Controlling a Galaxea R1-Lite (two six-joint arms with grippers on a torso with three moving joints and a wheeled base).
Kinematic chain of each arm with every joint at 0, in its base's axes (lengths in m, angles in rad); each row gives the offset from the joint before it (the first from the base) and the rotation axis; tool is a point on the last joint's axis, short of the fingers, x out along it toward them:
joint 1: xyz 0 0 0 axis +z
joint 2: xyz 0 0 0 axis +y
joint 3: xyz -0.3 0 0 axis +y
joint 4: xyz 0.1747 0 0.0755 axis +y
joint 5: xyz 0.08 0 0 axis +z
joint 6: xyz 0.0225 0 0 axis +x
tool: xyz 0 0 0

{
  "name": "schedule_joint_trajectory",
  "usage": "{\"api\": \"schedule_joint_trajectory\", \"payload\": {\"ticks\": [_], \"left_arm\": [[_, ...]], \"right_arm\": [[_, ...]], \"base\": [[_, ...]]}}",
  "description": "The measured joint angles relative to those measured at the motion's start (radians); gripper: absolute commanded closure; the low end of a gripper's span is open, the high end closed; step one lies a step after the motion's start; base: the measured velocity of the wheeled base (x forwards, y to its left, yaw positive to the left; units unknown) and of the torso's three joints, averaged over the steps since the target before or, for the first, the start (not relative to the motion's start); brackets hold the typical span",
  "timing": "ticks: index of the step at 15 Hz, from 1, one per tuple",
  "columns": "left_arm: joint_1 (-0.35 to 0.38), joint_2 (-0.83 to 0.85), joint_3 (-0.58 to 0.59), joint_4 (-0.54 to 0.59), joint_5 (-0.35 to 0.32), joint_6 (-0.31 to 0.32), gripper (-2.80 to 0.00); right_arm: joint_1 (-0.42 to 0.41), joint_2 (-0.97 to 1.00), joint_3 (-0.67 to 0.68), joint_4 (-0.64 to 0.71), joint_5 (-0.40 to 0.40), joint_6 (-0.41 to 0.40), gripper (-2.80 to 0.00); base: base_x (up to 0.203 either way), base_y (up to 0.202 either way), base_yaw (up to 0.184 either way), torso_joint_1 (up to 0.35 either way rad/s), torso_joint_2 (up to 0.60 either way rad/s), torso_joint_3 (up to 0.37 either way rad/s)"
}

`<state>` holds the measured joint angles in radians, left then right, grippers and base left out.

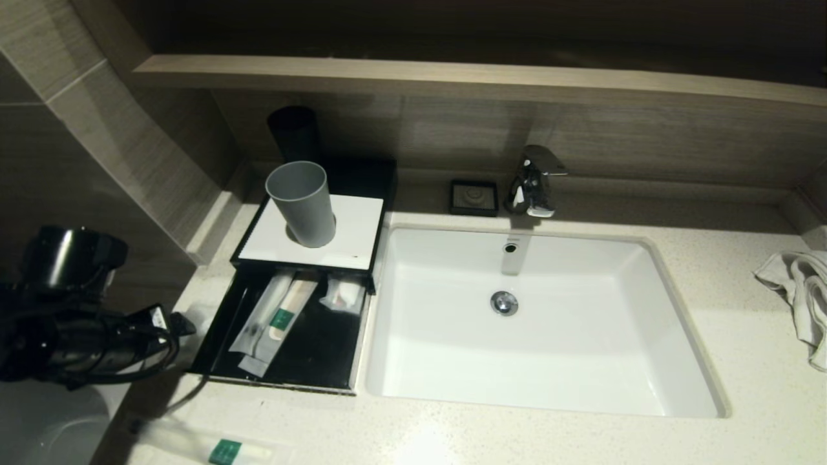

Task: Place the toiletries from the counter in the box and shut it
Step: Pick up the bathroom toiletry

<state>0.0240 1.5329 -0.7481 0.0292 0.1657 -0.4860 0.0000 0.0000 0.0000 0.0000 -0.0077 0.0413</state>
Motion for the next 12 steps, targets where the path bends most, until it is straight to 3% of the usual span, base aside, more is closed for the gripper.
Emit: {"api": "schedule_joint_trajectory", "payload": {"ticks": [10,11,12], "left_arm": [[-0.001,0.04,0.014,0.001,-0.004,0.04,-2.8],[-0.001,0.042,0.014,0.001,-0.004,0.04,0.0],[-0.001,0.044,0.014,0.001,-0.005,0.039,0.0]], "right_arm": [[0.0,0.0,0.0,0.0,0.0,0.001,0.0],[0.0,0.0,0.0,0.0,0.0,0.001,0.0],[0.0,0.0,0.0,0.0,0.0,0.0,0.0]], "base": [[0.0,0.0,0.0,0.0,0.0,0.0],[0.0,0.0,0.0,0.0,0.0,0.0],[0.0,0.0,0.0,0.0,0.0,0.0]]}}
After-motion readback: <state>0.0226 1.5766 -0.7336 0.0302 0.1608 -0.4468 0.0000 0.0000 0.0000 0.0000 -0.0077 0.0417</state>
